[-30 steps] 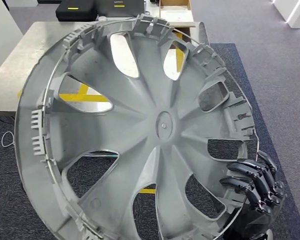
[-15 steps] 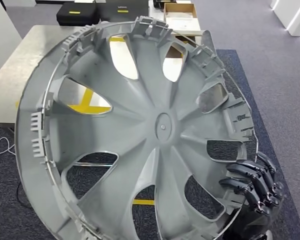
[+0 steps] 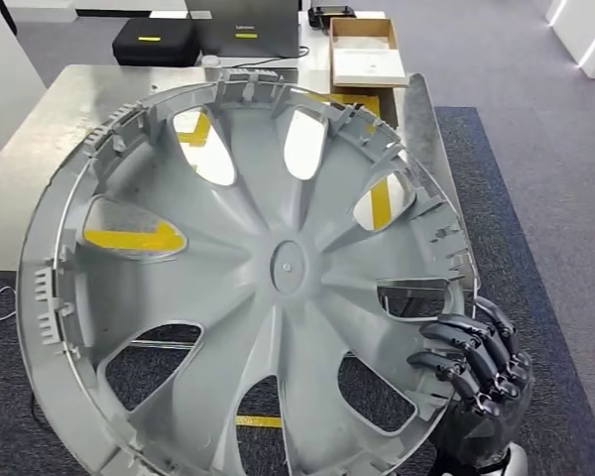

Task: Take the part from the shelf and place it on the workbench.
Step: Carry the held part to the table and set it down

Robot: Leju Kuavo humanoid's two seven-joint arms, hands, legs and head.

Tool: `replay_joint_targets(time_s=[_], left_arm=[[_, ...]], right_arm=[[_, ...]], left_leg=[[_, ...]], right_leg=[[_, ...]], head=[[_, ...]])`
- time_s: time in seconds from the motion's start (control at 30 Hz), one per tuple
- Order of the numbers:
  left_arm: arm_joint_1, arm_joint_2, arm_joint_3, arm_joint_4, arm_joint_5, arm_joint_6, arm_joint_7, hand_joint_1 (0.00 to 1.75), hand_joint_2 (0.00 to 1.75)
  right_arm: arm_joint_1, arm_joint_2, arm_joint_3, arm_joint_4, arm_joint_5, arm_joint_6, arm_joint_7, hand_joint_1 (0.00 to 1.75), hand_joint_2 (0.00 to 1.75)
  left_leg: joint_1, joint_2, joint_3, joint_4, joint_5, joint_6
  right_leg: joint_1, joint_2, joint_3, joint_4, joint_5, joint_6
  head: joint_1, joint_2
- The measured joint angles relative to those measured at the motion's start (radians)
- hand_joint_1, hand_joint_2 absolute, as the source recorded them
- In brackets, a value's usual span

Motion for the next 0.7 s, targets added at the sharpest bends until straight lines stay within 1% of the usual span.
replay_joint_targets(time_s=[0.03, 0.07, 0.13, 0.17, 0.2, 0.23, 0.3, 0.33, 0.37, 0.4, 0.43, 0.47, 0.5, 0.53, 0.57, 0.6, 0.63, 0.67, 0.7], left_arm=[[-0.003, -0.001, 0.0, 0.0, 0.0, 0.0, 0.0, 0.0, 1.75], [-0.006, -0.001, 0.0, 0.0, -0.001, 0.0, 0.0, 0.0, 1.75], [-0.007, -0.001, -0.001, 0.0, -0.004, -0.001, 0.001, 0.0, 1.75], [-0.006, 0.0, -0.002, 0.0, -0.006, -0.002, 0.002, 0.0, 1.75], [-0.005, 0.0, -0.003, 0.0, -0.008, -0.004, 0.003, 0.0, 1.75], [-0.005, 0.0, -0.004, 0.0, -0.009, -0.005, 0.004, 0.0, 1.75], [-0.004, 0.0, -0.006, 0.0, -0.01, -0.008, 0.004, 0.0, 1.75], [-0.005, -0.001, -0.007, 0.0, -0.011, -0.009, 0.005, 0.0, 1.75], [-0.005, -0.001, -0.008, 0.0, -0.011, -0.009, 0.005, 0.0, 1.75], [-0.005, -0.002, -0.009, 0.001, -0.011, -0.01, 0.006, 0.0, 1.75], [-0.006, -0.002, -0.01, 0.001, -0.011, -0.01, 0.007, 0.0, 1.75], [-0.006, -0.002, -0.012, 0.001, -0.012, -0.01, 0.007, 0.0, 1.75], [-0.006, -0.003, -0.014, 0.001, -0.012, -0.009, 0.008, 0.0, 1.75], [-0.007, -0.003, -0.015, 0.001, -0.012, -0.009, 0.008, 0.0, 1.75], [-0.008, -0.003, -0.016, 0.001, -0.012, -0.009, 0.008, 0.0, 1.75], [-0.009, -0.003, -0.017, 0.001, -0.012, -0.009, 0.008, 0.0, 1.75], [-0.009, -0.003, -0.017, 0.001, -0.012, -0.009, 0.008, 0.0, 1.75], [-0.008, -0.003, -0.018, 0.001, -0.012, -0.01, 0.008, 0.0, 1.75], [-0.008, -0.003, -0.019, 0.001, -0.014, -0.012, 0.009, 0.0, 1.75]], right_arm=[[-0.005, -0.006, 0.008, 0.005, 0.003, 0.0, 0.006, 1.75, 1.75], [-0.012, -0.011, 0.015, 0.01, 0.006, 0.0, 0.014, 1.75, 1.75], [-0.026, -0.026, 0.033, 0.02, 0.014, 0.0, 0.033, 1.75, 1.75], [-0.033, -0.037, 0.045, 0.026, 0.02, 0.0, 0.047, 1.75, 1.75], [-0.042, -0.049, 0.057, 0.032, 0.026, 0.0, 0.063, 1.75, 1.75], [-0.051, -0.062, 0.071, 0.04, 0.032, 0.0, 0.08, 1.75, 1.75], [-0.073, -0.087, 0.097, 0.054, 0.037, 0.0, 0.109, 1.75, 1.75], [-0.082, -0.098, 0.109, 0.06, 0.038, 0.0, 0.117, 1.75, 1.75], [-0.091, -0.106, 0.118, 0.066, 0.038, 0.0, 0.122, 1.75, 1.75], [-0.097, -0.112, 0.125, 0.071, 0.038, 0.0, 0.125, 1.75, 1.75], [-0.104, -0.118, 0.131, 0.075, 0.038, 0.0, 0.127, 1.75, 1.75], [-0.109, -0.122, 0.135, 0.077, 0.038, 0.0, 0.128, 1.75, 1.75], [-0.113, -0.127, 0.139, 0.08, 0.038, 0.0, 0.129, 1.75, 1.75], [-0.117, -0.132, 0.142, 0.082, 0.038, 0.0, 0.13, 1.75, 1.75], [-0.121, -0.136, 0.145, 0.085, 0.038, 0.0, 0.13, 1.75, 1.75], [-0.123, -0.139, 0.147, 0.088, 0.038, 0.0, 0.13, 1.75, 1.75], [-0.125, -0.143, 0.149, 0.09, 0.039, 0.0, 0.133, 1.75, 1.75], [-0.127, -0.148, 0.153, 0.093, 0.042, 0.002, 0.141, 1.75, 1.75], [-0.133, -0.155, 0.16, 0.097, 0.047, 0.009, 0.157, 1.75, 1.75]], left_leg=[[0.001, 0.0, -0.014, 0.033, -0.008, -0.005], [0.004, 0.001, -0.041, 0.08, -0.023, -0.011], [0.011, 0.001, -0.112, 0.179, -0.071, -0.025], [0.015, 0.001, -0.143, 0.208, -0.086, -0.031], [0.018, 0.001, -0.161, 0.209, -0.083, -0.035], [0.021, 0.001, -0.167, 0.182, -0.059, -0.039], [0.024, 0.004, -0.156, 0.076, 0.033, -0.042], [0.022, 0.006, -0.15, 0.029, 0.066, -0.04], [0.02, 0.008, -0.147, 0.0, 0.088, -0.034], [0.016, 0.009, -0.147, -0.011, 0.092, -0.025], [0.014, 0.009, -0.145, -0.019, 0.089, -0.015], [0.016, 0.007, -0.138, -0.025, 0.092, -0.006], [0.018, 0.006, -0.128, -0.033, 0.091, 0.001], [0.02, 0.005, -0.116, -0.041, 0.089, 0.006], [0.021, 0.004, -0.103, -0.049, 0.087, 0.011], [0.021, 0.004, -0.092, -0.055, 0.082, 0.015], [0.02, 0.003, -0.082, -0.059, 0.075, 0.017], [0.02, 0.002, -0.07, -0.062, 0.067, 0.018], [0.019, 0.001, -0.057, -0.064, 0.057, 0.019]], right_leg=[[-0.004, -0.001, 0.017, -0.005, -0.002, -0.002], [-0.007, -0.002, 0.027, -0.009, -0.007, -0.004], [-0.011, -0.001, 0.043, -0.01, -0.022, -0.005], [-0.012, 0.002, 0.052, -0.01, -0.03, -0.004], [-0.015, 0.004, 0.062, -0.01, -0.04, -0.001], [-0.017, 0.006, 0.075, -0.01, -0.05, 0.004], [-0.022, 0.008, 0.1, -0.011, -0.072, 0.016], [-0.023, 0.007, 0.107, -0.013, -0.081, 0.023], [-0.023, 0.006, 0.111, -0.017, -0.088, 0.029], [-0.022, 0.005, 0.116, -0.021, -0.09, 0.037], [-0.021, 0.004, 0.122, -0.026, -0.089, 0.044], [-0.022, 0.003, 0.123, -0.023, -0.087, 0.05], [-0.021, 0.002, 0.117, -0.002, -0.081, 0.054], [-0.021, 0.002, 0.094, 0.036, -0.078, 0.058], [-0.021, 0.002, 0.055, 0.095, -0.08, 0.059], [-0.02, 0.001, 0.009, 0.16, -0.091, 0.061], [-0.02, 0.002, -0.041, 0.216, -0.116, 0.062], [-0.019, 0.001, -0.084, 0.252, -0.144, 0.061], [-0.019, 0.002, -0.114, 0.259, -0.163, 0.061]], head=[[-0.002, 0.0], [-0.005, 0.0], [-0.009, 0.0], [-0.009, 0.0], [-0.009, 0.0], [-0.009, 0.0], [-0.009, 0.0], [-0.011, 0.0], [-0.01, 0.0], [-0.011, 0.0], [-0.011, 0.0], [-0.01, 0.0], [-0.008, 0.0], [-0.005, 0.0], [-0.003, 0.0], [0.001, 0.0], [0.001, 0.0], [0.002, 0.0], [0.002, 0.0]])
